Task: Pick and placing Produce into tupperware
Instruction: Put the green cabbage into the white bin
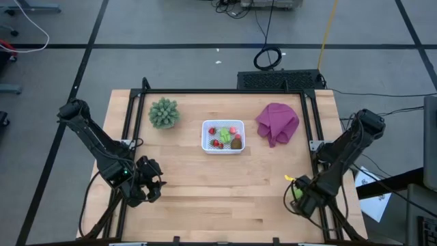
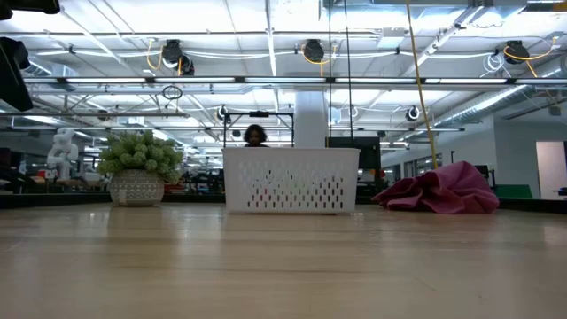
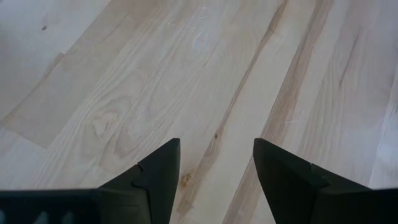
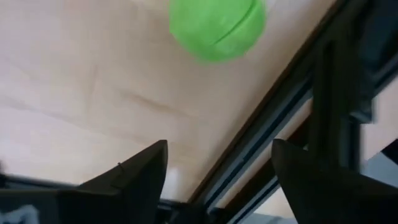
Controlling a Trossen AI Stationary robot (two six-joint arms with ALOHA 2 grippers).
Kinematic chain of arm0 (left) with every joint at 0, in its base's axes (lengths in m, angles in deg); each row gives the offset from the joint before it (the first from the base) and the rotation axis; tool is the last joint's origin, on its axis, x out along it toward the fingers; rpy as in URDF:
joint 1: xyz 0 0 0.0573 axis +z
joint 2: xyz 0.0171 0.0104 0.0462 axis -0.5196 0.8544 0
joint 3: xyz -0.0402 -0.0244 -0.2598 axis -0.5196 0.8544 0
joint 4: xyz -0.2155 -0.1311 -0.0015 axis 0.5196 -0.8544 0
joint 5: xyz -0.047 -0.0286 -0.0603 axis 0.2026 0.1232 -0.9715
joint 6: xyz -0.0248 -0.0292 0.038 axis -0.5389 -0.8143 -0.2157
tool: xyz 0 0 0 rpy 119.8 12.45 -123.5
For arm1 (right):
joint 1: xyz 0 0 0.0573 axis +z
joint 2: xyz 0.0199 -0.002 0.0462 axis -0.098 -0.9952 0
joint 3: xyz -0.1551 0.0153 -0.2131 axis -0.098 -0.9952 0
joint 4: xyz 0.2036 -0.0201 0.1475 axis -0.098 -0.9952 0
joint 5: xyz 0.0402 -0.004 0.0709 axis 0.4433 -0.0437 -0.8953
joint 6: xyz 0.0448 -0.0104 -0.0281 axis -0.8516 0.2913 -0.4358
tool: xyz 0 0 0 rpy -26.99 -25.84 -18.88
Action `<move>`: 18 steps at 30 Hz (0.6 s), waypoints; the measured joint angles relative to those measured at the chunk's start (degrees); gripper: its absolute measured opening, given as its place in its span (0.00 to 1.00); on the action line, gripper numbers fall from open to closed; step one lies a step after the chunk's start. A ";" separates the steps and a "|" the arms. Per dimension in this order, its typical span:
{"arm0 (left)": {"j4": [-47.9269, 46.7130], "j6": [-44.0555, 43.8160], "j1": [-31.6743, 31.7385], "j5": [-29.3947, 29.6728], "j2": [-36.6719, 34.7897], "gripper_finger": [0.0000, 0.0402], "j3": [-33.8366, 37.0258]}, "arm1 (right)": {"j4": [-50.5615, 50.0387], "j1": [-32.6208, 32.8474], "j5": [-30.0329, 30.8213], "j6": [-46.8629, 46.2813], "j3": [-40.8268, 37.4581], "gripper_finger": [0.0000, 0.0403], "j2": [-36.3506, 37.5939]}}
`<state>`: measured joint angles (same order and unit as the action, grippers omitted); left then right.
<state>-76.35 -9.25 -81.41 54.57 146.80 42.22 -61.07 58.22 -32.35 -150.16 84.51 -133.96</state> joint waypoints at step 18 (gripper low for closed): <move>0.02 -0.24 -0.02 -0.49 0.02 0.52 0.00 | 1.70 -5.01 4.18 13.11 -2.55 0.72 0.00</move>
<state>-76.33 -9.49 -81.43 54.08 146.83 42.22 -59.37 53.21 -28.17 -137.05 81.95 -133.96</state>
